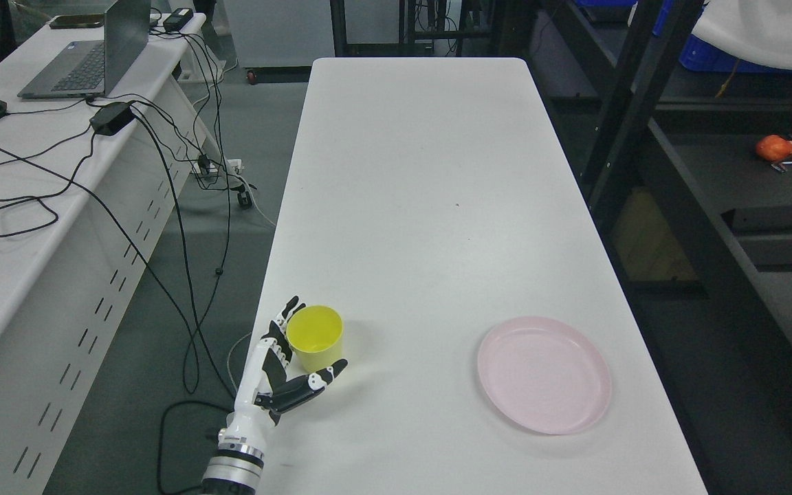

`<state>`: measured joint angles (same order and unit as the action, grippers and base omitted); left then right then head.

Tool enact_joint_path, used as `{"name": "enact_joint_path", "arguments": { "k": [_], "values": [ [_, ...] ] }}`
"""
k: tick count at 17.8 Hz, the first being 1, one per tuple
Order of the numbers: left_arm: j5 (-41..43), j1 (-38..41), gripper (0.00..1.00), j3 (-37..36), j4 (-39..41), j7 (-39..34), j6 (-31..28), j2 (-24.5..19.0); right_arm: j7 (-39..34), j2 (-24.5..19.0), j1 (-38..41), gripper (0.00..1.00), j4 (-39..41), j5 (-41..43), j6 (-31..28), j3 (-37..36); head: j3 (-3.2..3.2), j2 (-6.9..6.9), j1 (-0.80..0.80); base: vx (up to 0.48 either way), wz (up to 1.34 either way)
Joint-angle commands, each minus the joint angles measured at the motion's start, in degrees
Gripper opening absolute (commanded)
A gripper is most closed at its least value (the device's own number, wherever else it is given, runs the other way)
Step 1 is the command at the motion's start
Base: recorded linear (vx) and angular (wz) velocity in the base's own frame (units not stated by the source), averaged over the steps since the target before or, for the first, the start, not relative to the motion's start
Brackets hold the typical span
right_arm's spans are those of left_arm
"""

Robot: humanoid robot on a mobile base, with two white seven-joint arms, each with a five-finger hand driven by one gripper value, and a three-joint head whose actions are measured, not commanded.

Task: Place yellow IKEA cup on middle right shelf
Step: 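Close the left hand around the yellow cup and lift it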

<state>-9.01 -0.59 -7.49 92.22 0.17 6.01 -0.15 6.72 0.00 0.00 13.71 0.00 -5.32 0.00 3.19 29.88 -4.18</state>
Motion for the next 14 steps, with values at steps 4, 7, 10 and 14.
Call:
{"name": "enact_joint_path", "arguments": {
  "k": [4, 7, 10, 14],
  "values": [
    [2.33, -5.20, 0.99, 0.81, -5.82, 0.00, -3.98, -0.85, -0.04, 1.00, 0.79, 0.99, 0.00, 1.41, -0.04, 0.97, 0.00, 0.00, 0.00, 0.000, 0.00],
    [2.33, -6.09, 0.98, 0.81, -6.97, 0.00, -5.48, -0.85, -0.04, 1.00, 0.79, 0.99, 0.00, 1.41, -0.04, 0.97, 0.00, 0.00, 0.00, 0.000, 0.00],
    [2.16, -5.91, 0.87, 1.07, -8.19, 0.01, -5.48, -0.85, -0.04, 1.00, 0.79, 0.99, 0.00, 1.41, -0.04, 0.97, 0.00, 0.00, 0.00, 0.000, 0.00],
    [-0.82, -5.91, 0.49, 2.04, -9.78, -0.61, -1.63, -0.85, -0.04, 1.00, 0.79, 0.99, 0.00, 1.41, -0.04, 0.97, 0.00, 0.00, 0.00, 0.000, 0.00]
  ]
}}
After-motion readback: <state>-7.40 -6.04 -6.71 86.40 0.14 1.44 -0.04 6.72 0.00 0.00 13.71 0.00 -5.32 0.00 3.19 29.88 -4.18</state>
